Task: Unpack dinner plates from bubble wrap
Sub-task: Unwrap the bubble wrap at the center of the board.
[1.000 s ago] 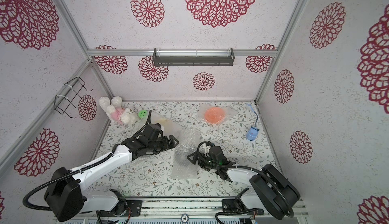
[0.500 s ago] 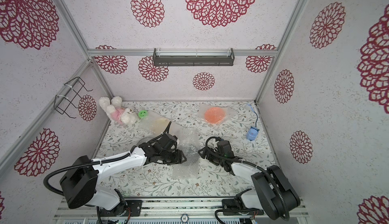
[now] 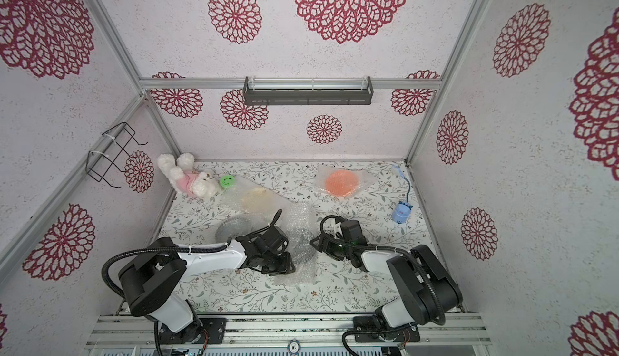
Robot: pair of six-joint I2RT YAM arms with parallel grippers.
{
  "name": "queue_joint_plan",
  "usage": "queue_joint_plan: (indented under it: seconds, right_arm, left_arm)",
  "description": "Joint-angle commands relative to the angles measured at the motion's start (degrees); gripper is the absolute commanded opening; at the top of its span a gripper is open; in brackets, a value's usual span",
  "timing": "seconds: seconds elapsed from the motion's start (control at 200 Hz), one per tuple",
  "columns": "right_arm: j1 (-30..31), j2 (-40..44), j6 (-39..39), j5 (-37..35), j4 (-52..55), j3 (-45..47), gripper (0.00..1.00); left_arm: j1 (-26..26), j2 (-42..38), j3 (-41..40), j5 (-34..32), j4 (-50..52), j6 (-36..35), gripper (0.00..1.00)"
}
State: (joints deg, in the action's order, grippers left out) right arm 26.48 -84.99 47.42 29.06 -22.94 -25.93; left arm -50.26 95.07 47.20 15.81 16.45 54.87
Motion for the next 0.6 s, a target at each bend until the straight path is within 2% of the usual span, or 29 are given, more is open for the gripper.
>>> queue_joint_plan:
  seconds: [0.0, 0.105, 0.305, 0.41, 0.515, 0.595]
  right_arm:
    - [0.86, -1.84, -0.85, 1.55, -2.23, -1.75, 0.71]
    - [0.69, -2.85, -0.32, 1.75, -3.95, -1.76, 0.72]
    - [0.2, -6.74, 0.53, 3.36, -7.18, -2.91, 0.72]
    - [0.03, -8.36, 1.61, 3.76, -9.72, -2.0, 0.71]
    - [-0.25, -9.54, 3.56, 6.15, -14.19, -0.91, 0.71]
    - [-0.42, -10.49, 6.25, 9.27, -18.99, -0.43, 0.71]
  left_arm:
    - [-0.09, 1.47, -0.89, -0.64, -1.07, 1.14, 0.38]
    - [-0.06, -1.37, 0.2, -1.04, -0.65, 0.11, 0.43]
    - [0.85, -9.92, 2.14, -2.18, 2.21, -2.15, 0.66]
    - [2.76, -13.22, 2.64, -3.02, 3.22, -1.78, 0.72]
    - [2.53, -12.4, 7.45, -6.74, 8.72, -6.37, 0.81]
    - [1.93, -10.43, 10.71, -9.07, 11.96, -8.94, 0.84]
